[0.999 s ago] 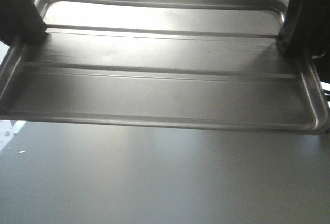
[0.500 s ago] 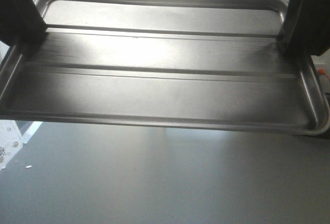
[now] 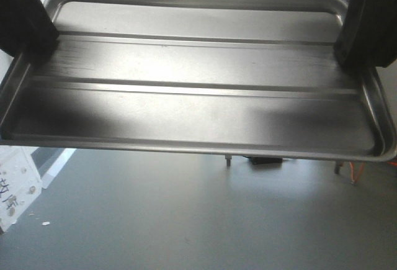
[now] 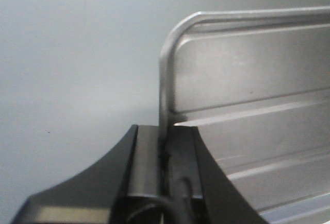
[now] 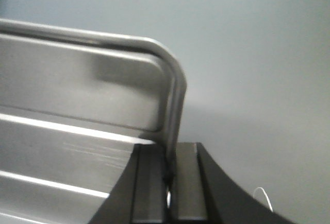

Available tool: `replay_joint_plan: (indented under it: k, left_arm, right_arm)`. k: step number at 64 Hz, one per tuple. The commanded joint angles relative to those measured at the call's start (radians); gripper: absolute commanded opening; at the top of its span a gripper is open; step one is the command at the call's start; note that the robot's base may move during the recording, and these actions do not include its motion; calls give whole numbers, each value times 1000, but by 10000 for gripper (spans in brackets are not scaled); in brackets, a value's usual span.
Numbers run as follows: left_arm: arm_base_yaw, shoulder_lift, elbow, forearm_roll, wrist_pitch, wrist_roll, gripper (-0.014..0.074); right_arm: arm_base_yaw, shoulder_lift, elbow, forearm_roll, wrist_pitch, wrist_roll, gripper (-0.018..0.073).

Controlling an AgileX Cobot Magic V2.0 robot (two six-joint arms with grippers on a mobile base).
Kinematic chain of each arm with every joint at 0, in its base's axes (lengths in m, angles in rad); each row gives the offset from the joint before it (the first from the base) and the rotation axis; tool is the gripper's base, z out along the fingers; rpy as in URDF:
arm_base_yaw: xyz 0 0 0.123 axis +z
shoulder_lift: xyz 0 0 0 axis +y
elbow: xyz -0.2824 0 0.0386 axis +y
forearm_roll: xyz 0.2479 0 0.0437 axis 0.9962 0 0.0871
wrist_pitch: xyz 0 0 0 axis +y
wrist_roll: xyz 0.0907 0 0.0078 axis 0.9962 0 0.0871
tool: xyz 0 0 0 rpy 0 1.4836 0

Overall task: Grab silver tray and stack on right shelf
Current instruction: 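Hold the silver tray level with both grippers while the base drives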

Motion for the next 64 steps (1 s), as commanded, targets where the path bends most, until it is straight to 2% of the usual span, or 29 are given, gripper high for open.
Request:
replay_joint_plan:
  k: [1,64]
  left_arm:
    - [-7,-24,-35,23,-28,0,-93]
    - [-7,-24,-35,23,-28,0,-93]
  right_arm:
    - [-2,-24,-33,-34,-22,-18,57]
    - [-3,-24,-33,-34,-22,-18,57]
